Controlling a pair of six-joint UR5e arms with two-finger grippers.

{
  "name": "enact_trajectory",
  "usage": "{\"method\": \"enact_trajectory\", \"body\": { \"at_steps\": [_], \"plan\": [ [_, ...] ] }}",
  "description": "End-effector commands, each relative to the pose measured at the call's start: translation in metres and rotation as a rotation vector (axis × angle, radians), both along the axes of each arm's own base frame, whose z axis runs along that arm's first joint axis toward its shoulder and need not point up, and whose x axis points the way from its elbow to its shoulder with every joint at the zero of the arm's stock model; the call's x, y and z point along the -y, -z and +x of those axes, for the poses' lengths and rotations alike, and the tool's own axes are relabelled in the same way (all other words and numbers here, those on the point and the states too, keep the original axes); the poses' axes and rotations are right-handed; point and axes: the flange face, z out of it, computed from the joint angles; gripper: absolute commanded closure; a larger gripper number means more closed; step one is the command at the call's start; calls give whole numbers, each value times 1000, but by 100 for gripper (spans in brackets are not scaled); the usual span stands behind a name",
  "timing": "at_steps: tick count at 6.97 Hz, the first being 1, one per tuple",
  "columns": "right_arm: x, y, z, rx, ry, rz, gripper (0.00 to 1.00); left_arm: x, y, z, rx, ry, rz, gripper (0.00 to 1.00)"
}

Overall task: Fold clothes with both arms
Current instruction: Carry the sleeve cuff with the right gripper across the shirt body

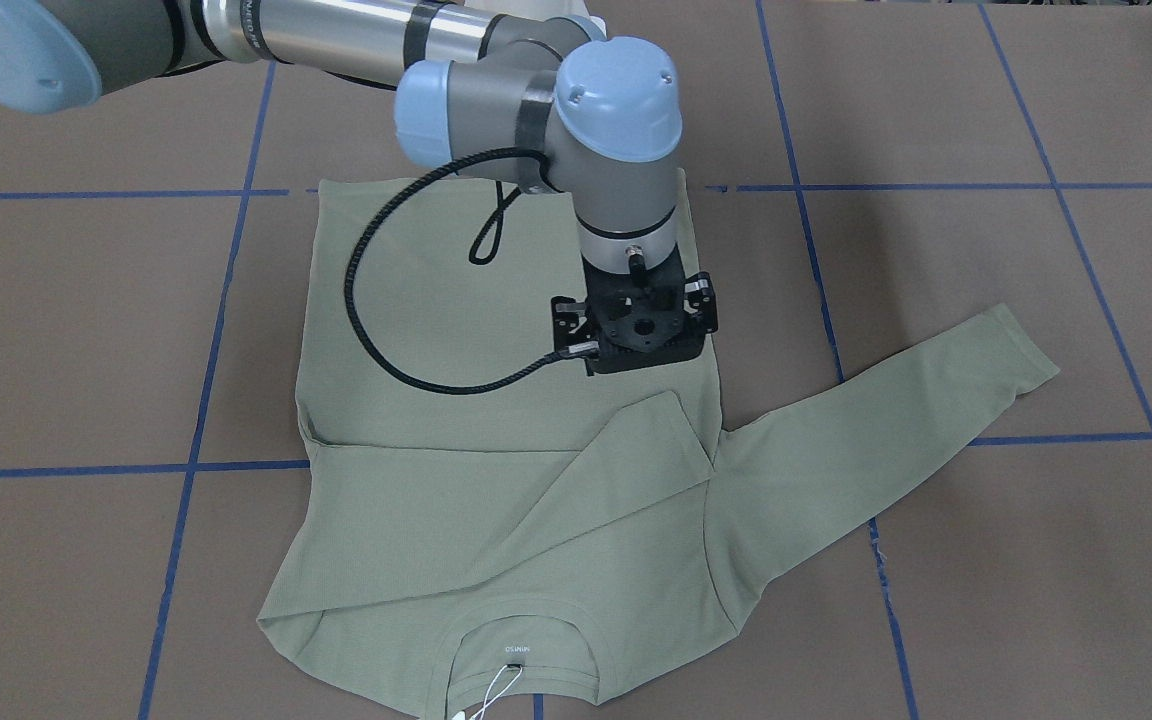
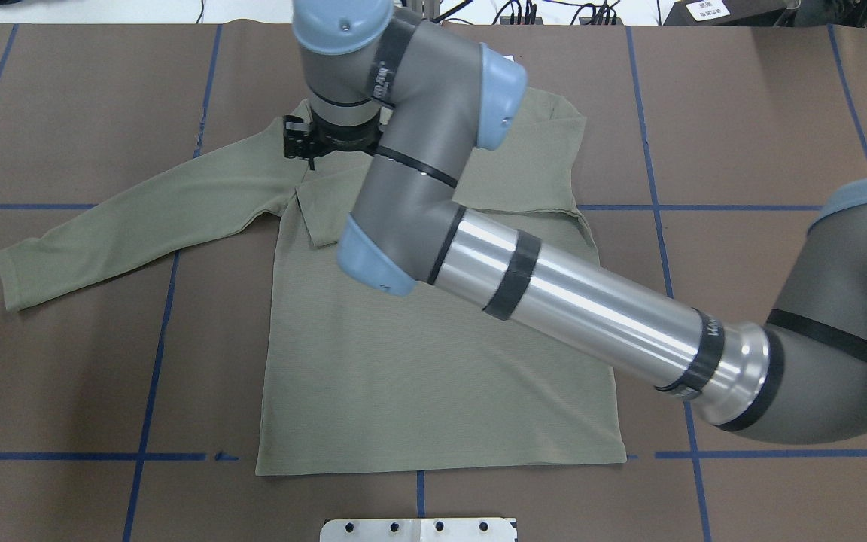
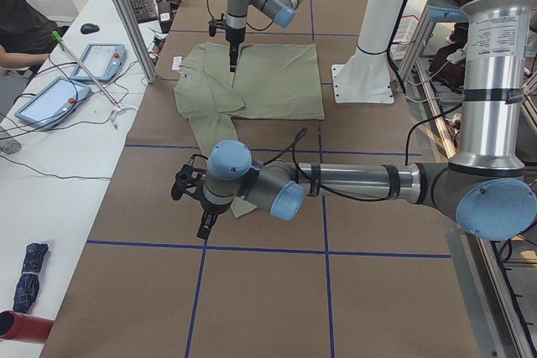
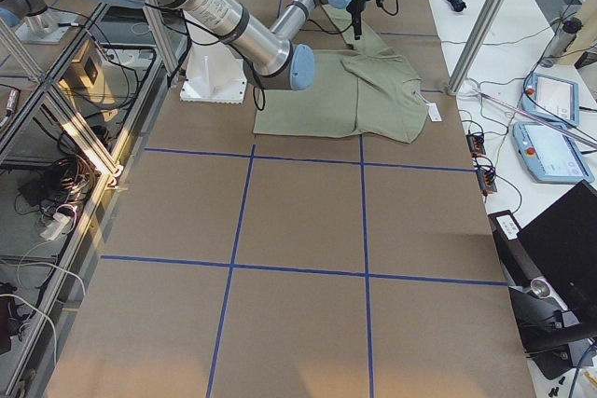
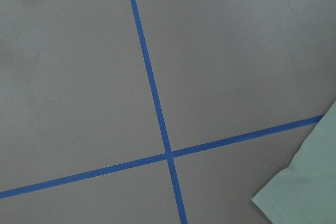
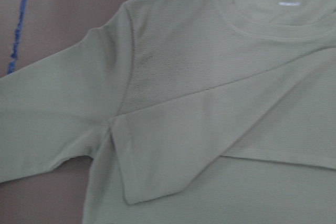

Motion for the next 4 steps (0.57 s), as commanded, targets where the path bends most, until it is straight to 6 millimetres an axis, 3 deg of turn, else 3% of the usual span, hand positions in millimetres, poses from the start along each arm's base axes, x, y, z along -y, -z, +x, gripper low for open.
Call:
{"method": "enact_trajectory", "body": {
  "at_steps": [1, 3, 4],
  "plan": [
    [7, -85, 88, -12, -9, -61, 0, -28, -21, 30, -79, 93, -69, 0],
    [30, -134, 144, -5, -1, -116, 0, -54, -33, 82, -114, 185, -137, 0],
    [24, -172, 177, -10, 17, -114, 0, -60, -29, 117, -168, 238, -194, 0]
  ]
}}
